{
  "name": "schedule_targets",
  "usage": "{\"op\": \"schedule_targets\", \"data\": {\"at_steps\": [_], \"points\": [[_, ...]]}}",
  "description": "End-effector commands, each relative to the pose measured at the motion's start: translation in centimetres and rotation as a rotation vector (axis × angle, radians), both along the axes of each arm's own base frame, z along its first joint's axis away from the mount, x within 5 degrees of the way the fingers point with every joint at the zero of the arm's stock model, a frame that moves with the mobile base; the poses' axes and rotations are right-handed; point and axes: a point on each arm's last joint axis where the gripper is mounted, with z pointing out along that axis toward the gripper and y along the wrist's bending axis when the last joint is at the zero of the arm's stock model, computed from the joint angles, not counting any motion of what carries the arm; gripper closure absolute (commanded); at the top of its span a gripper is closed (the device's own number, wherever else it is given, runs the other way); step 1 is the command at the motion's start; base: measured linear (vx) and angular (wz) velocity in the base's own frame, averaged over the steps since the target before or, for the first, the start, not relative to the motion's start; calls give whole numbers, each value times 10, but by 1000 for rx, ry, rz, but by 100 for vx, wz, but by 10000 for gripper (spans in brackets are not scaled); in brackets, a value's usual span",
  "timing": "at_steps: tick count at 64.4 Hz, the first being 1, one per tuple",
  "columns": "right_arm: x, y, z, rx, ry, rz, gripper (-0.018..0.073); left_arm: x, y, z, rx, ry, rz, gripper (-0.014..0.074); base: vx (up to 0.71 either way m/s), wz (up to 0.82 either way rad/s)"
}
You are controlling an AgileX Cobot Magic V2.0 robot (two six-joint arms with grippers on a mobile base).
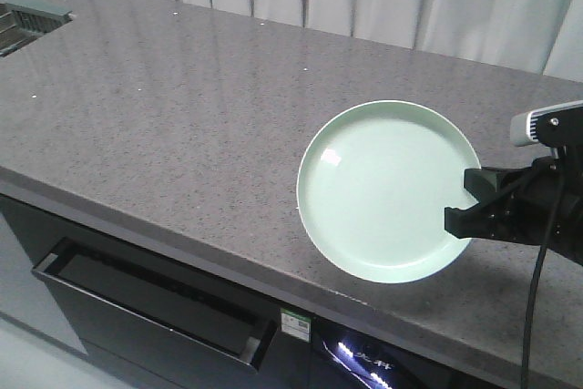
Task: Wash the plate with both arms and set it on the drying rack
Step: 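Drive the base away from the counter holding the plate in the right gripper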
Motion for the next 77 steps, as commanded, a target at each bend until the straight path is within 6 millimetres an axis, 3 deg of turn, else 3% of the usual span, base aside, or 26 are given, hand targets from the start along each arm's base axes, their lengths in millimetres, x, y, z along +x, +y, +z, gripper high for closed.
{"op": "schedule_targets", "data": {"at_steps": [1,77], "points": [[2,-3,19,15,-116,-32,568,0,0,2,-8,-72,1,601,-6,33],[2,-3,19,15,-116,-32,568,0,0,2,-8,-72,1,601,-6,32]]}}
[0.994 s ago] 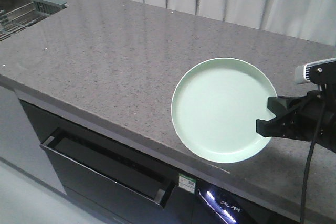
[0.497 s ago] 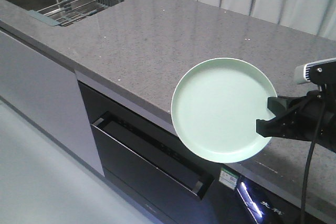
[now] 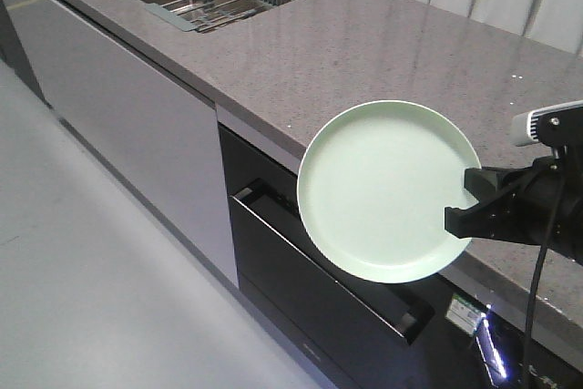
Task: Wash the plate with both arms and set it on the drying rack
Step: 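Drive the base away from the counter holding the plate in the right gripper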
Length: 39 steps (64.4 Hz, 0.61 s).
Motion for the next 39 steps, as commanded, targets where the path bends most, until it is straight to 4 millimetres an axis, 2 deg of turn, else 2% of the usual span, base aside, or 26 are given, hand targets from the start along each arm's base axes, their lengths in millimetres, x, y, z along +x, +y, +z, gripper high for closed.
{"op": "schedule_targets", "data": {"at_steps": [1,39], "points": [[2,-3,19,15,-116,-32,568,0,0,2,-8,-72,1,601,-5,30],[2,-3,19,15,-116,-32,568,0,0,2,-8,-72,1,601,-5,36]]}}
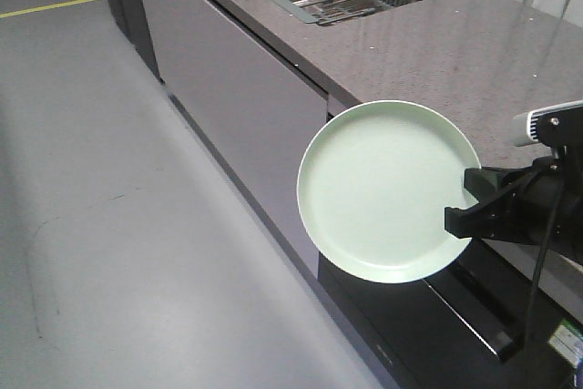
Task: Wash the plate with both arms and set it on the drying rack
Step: 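Drive the base away from the counter holding the plate in the right gripper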
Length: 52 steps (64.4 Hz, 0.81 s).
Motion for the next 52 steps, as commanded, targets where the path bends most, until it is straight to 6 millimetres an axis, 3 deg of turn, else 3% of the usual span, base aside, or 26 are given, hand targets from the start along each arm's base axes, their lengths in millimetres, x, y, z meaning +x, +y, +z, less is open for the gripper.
{"op": "schedule_targets", "data": {"at_steps": [1,52], "points": [[2,-3,19,15,-116,-32,568,0,0,2,-8,-72,1,601,-5,38],[2,-3,19,15,-116,-32,568,0,0,2,-8,-72,1,601,-5,38]]}}
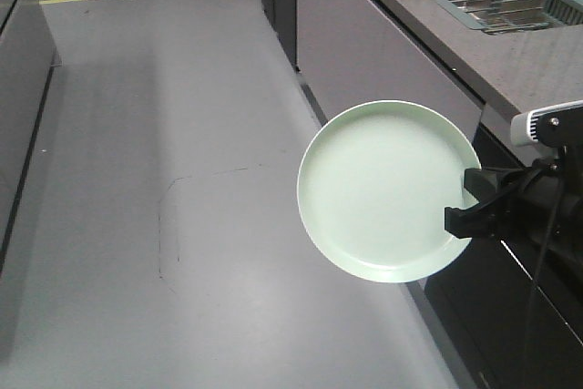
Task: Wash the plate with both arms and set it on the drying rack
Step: 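Drive the base away from the counter holding the plate in the right gripper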
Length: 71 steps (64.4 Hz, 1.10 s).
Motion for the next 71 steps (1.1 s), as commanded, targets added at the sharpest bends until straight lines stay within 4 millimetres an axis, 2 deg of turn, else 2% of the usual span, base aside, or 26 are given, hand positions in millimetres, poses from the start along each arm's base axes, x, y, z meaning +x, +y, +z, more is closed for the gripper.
{"op": "schedule_targets", "data": {"at_steps": [1,33,71], "points": [[2,-3,19,15,-116,-32,568,0,0,2,-8,-72,1,601,-5,35],[2,-3,19,15,-116,-32,568,0,0,2,-8,-72,1,601,-3,27],[2,-3,19,15,-116,-32,568,0,0,2,-8,-72,1,601,-1,13]]}}
